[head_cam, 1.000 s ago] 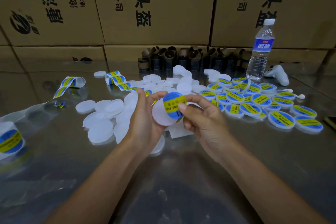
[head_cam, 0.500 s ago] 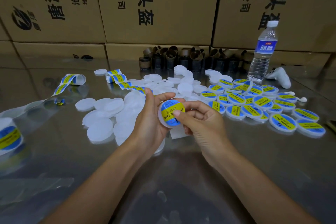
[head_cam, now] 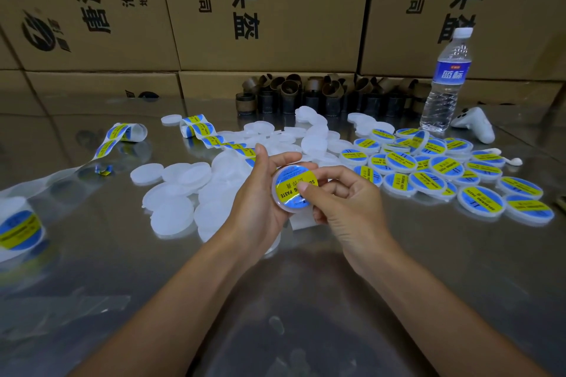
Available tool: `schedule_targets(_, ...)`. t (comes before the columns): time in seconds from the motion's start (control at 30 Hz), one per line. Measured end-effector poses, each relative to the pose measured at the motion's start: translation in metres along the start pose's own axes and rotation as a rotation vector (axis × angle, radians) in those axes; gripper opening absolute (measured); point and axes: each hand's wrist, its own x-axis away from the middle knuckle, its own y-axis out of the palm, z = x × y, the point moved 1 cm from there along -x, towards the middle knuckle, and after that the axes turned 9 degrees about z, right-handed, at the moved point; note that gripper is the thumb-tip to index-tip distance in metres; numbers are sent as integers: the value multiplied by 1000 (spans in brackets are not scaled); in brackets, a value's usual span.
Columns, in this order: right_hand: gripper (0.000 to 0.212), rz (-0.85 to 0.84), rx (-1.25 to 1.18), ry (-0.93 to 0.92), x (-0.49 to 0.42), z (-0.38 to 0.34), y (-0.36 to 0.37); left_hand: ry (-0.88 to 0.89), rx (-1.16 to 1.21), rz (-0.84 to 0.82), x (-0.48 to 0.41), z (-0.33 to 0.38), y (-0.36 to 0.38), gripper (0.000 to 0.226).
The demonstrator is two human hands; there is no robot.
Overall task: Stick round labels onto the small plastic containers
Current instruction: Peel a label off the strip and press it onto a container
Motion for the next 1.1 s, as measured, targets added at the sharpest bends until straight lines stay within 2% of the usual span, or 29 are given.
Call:
schedule_targets(0.77,16,44,48,-9,0,0,0,2,9,-96,0,-2,-3,51)
schedule_targets(0.83,18,58,51,-18,0,0,0,6,1,-105,0,-2,-3,47)
schedule_targets(0.97,16,69,145,-86,0,1,0,83,-89,-137,1,-4,-5,20)
schedule_targets(1.1,14,102,203,-125,1,1,-1,92,-102,-198,2,-5,-6,26)
